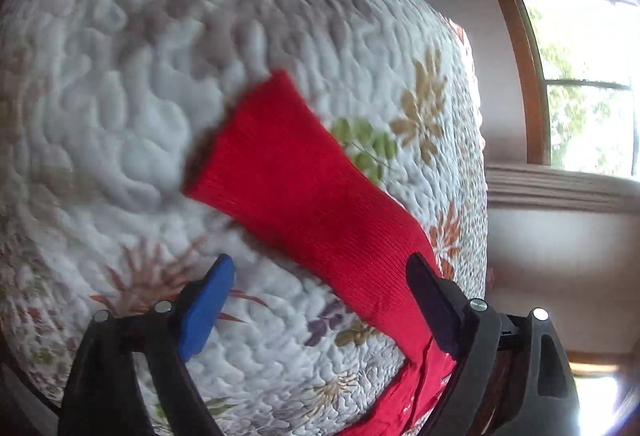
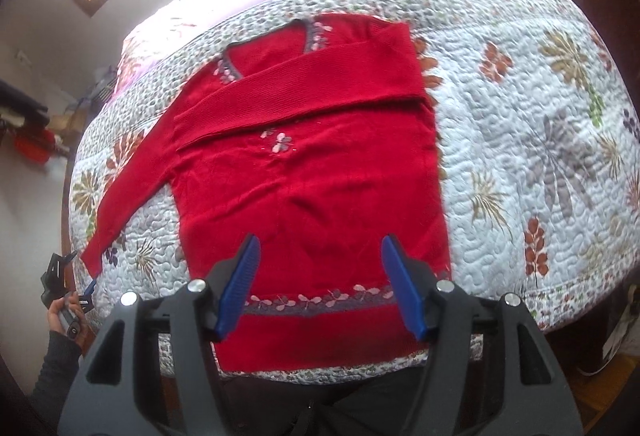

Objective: Fold small clothes
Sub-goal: 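Grasp the other sleeve cuff with the left gripper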

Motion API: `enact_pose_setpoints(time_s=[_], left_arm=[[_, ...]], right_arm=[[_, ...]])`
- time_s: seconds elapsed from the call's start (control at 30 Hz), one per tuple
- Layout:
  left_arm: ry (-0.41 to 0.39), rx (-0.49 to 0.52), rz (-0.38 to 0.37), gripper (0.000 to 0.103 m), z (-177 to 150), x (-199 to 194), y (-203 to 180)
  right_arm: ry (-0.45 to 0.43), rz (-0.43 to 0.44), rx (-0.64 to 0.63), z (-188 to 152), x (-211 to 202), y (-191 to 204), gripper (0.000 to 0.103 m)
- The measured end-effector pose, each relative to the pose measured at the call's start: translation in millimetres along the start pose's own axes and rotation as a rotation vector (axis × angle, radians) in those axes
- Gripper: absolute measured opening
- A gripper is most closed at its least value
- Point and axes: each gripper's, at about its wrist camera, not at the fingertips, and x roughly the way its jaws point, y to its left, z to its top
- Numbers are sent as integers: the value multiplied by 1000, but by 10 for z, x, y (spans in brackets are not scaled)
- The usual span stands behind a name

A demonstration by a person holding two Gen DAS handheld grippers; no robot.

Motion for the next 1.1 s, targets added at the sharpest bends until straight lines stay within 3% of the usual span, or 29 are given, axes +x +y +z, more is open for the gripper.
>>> enact_pose_setpoints(time_s=[0.23,0.4,0.5,0.53,0.63,0.67,0.83,1.1], left_arm=[[24,-102,-48,91,267,154,216],[6,-99,1,88,253,246,80],[-19,-121,18,66,300,200,82],[-16,-108,27,47,314,213,62],[-25,-62,72,17,331,154,30],[-27,-48,82,12,339,128,13],[-45,51,97,7,331,30,-236],[-75,261,-22,7,187,-271,-1120]], right_arm=[[-23,-14,-35,-23,-91,132,65],[-56,-29,4,-67,-194,49,65],[-63,-29,40,-104,-219,-22,66],[-62,-28,48,-117,-218,-37,66],[-56,-21,57,-143,-211,-58,66],[-56,-20,55,-143,-211,-58,66],[-70,-7,49,-144,-226,-61,66],[-88,22,58,-149,-251,-127,66]])
